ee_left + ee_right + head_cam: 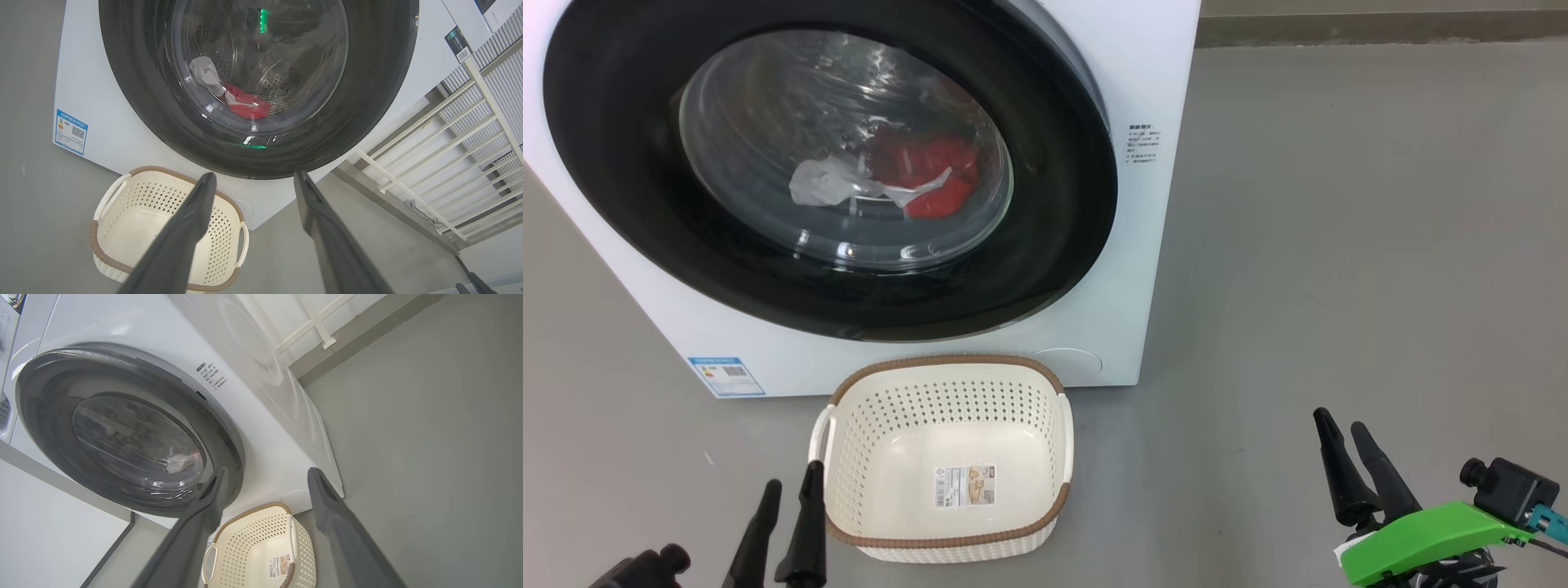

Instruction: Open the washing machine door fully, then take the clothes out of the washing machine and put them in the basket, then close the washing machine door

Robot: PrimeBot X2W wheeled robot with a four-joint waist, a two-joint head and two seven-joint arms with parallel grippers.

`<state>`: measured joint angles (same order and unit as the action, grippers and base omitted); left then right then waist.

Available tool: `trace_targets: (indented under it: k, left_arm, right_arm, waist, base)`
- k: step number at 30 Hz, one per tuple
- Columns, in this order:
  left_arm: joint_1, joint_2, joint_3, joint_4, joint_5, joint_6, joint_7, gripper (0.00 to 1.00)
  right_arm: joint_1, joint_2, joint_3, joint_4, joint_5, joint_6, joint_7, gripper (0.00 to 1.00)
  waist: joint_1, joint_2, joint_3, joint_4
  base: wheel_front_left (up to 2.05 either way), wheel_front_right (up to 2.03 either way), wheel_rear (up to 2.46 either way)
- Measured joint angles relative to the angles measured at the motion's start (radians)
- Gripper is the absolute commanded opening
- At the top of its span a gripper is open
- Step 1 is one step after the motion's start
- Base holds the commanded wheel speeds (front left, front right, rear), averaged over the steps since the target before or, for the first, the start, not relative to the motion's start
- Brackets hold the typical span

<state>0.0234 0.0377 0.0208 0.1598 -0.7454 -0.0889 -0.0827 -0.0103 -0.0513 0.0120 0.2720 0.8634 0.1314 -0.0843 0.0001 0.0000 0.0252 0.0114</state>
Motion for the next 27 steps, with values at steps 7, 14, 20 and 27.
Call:
trace_targets:
  k: [7, 14, 20, 27]
  left_arm:
    - [0.000, 0.003, -0.007, -0.017, 0.071, 0.001, -0.017, 1.00]
    - [0.005, 0.005, -0.012, -0.034, 0.154, 0.001, -0.038, 1.00]
    - [0.020, 0.007, -0.014, -0.049, 0.232, 0.002, -0.055, 1.00]
    - [0.020, 0.009, -0.015, -0.062, 0.317, 0.005, -0.078, 1.00]
  right_arm:
    - [0.000, -0.001, 0.002, -0.010, -0.066, 0.000, -0.018, 1.00]
    - [0.000, -0.002, 0.004, -0.021, -0.143, 0.000, -0.035, 1.00]
    - [0.001, -0.005, 0.005, -0.032, -0.210, 0.000, -0.055, 1.00]
    - [0.001, -0.005, 0.006, -0.040, -0.281, 0.000, -0.076, 1.00]
  waist:
    - [0.0000, 0.0000, 0.001, 0.001]
    - [0.0000, 0.0001, 0.004, 0.003]
    - [0.0000, 0.0000, 0.006, 0.003]
    - [-0.0001, 0.0000, 0.010, 0.001]
  base:
    - [0.00, 0.00, 0.00]
    - [0.00, 0.00, 0.00]
    - [0.00, 0.00, 0.00]
    - [0.00, 0.00, 0.00]
